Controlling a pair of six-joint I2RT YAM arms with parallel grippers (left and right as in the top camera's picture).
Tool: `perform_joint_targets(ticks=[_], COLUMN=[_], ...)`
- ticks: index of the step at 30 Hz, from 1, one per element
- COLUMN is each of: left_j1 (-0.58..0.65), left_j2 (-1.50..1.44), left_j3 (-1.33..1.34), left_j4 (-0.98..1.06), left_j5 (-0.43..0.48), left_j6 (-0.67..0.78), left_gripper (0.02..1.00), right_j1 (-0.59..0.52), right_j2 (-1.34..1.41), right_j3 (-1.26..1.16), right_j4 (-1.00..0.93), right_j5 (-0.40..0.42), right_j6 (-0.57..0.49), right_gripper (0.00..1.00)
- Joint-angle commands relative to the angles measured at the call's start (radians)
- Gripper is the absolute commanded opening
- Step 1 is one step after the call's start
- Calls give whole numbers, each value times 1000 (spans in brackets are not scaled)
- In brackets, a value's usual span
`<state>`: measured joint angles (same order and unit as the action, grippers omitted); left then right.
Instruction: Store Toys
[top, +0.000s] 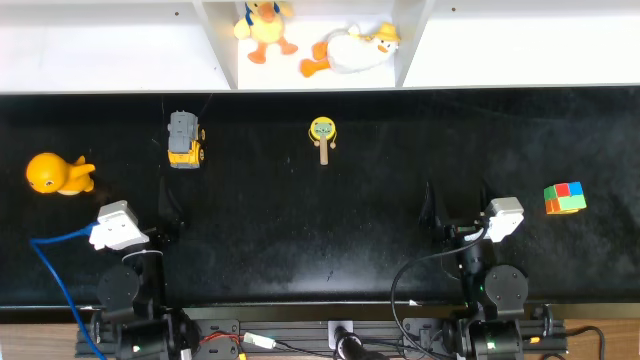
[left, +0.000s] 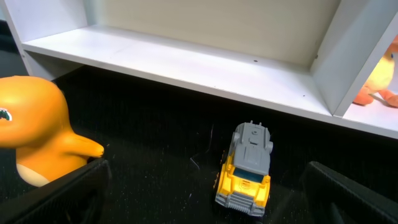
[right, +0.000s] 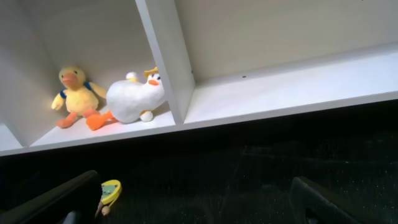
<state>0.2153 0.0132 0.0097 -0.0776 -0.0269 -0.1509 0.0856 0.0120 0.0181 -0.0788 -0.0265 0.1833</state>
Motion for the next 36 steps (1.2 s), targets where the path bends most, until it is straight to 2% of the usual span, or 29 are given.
perform_joint_targets(ticks=[1,4,6,12,18,20,25,29,36], left_j1=[-8,-8,-8,-7,-7,-7,55,180,446], left_j2=[-10,-10,-2,117,410,523,792,965,1134], left_j3=[-1,12,52,326,734,859,1129,1261,1322], left_j4=[35,68,23,-231,-526,-586,-694,-720,-733], left_j5=[84,188,201,194,49,1,-145,-122,53], left_j6=[-8,-26,-61,-50,3,63,92,181,304], left_gripper=[998,998,998,998,996,996,996,996,996], right_j1=[6,6,6,6,6,6,6,6,6], right_j2=[-8,-8,-8,-8,-8,-8,-8,-8,-8], right_j3=[-14,-14,-14,-14,-14,-14,-14,-14,-14], right_j4=[5,5,5,5,5,5,5,5,5], right_j5=[-6,-6,-6,-6,-6,-6,-6,-6,-6], right_j6=[-4,-4,-4,-4,-4,-4,-4,-4,-4], right_gripper=[993,996,996,996,996,993,996,996,996])
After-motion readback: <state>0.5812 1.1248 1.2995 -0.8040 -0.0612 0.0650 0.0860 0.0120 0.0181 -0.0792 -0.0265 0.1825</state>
